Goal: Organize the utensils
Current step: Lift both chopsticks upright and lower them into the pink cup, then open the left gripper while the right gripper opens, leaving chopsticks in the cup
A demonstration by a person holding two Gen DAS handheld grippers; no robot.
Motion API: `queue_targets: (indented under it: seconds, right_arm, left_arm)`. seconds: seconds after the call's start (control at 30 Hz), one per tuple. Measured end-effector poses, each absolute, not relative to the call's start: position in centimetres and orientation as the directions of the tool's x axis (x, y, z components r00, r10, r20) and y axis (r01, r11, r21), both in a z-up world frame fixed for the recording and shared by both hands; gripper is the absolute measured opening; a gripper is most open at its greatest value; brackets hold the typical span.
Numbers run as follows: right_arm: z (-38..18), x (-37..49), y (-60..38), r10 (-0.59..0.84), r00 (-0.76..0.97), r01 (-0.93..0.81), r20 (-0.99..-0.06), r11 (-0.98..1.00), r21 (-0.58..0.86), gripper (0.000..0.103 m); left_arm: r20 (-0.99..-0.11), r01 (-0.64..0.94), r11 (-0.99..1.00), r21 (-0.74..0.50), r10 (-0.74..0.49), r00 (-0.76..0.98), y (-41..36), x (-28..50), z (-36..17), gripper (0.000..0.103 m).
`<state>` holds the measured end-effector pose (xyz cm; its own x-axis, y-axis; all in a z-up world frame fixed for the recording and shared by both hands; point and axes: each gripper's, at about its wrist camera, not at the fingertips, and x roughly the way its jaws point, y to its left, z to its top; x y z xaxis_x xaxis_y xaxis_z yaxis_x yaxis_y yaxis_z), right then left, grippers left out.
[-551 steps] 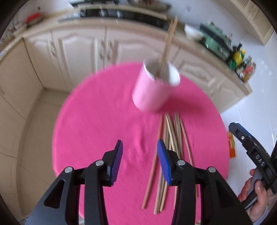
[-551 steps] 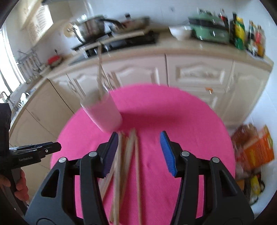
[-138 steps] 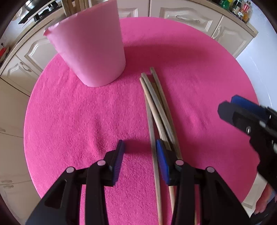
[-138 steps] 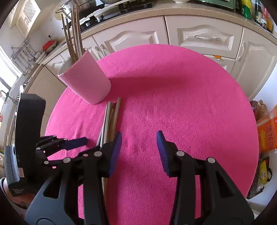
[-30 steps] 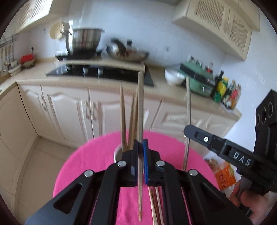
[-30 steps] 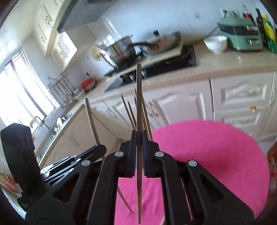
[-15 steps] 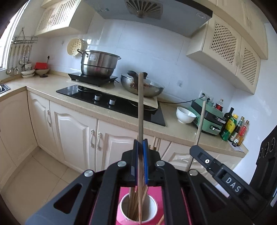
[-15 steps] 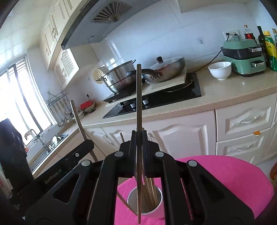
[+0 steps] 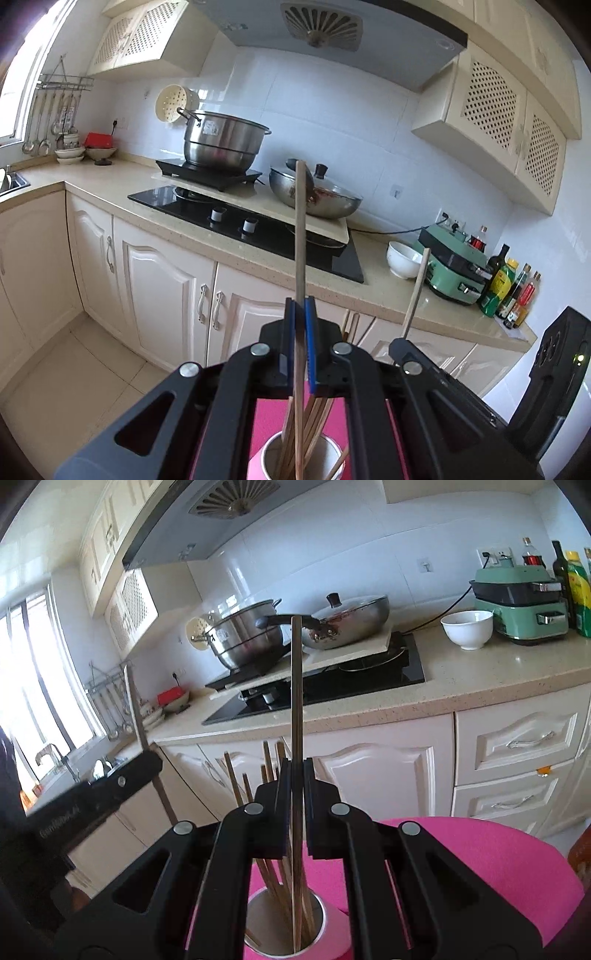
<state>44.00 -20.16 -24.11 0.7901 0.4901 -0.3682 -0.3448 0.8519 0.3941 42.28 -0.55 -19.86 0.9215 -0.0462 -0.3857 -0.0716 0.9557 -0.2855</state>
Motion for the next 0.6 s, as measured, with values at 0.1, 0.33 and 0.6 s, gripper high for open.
queue_targets:
  seconds: [0.1,0.33,0.6]
  right_arm:
    - [-24.8,43.6,-20.1,0.489,0.782,-0.349,-0.387,0.858,0.378,0.007]
    - [-25.7,41.5,-20.4,0.475,0.767,-0.349,-0.431,0.873,0.341,0.007]
    - [-26.4,39.5,-20.6,0.458,0.751,-0.351,-0.476,0.887,0.300,0.007]
  left_arm:
    - [-0.387,-0.070,0.974,-0.216,-0.020,0.922,-1.7,42.2,-20.6,0.005]
    - [-0.462,-0.065,0.981,-0.185,-0.029,0.887,-2.5,41.5,-22.9,0.005]
    - [-0.553,-0.054,0.991,-0.124,-0.024,0.833,-3.1,40.7,-24.8,0.005]
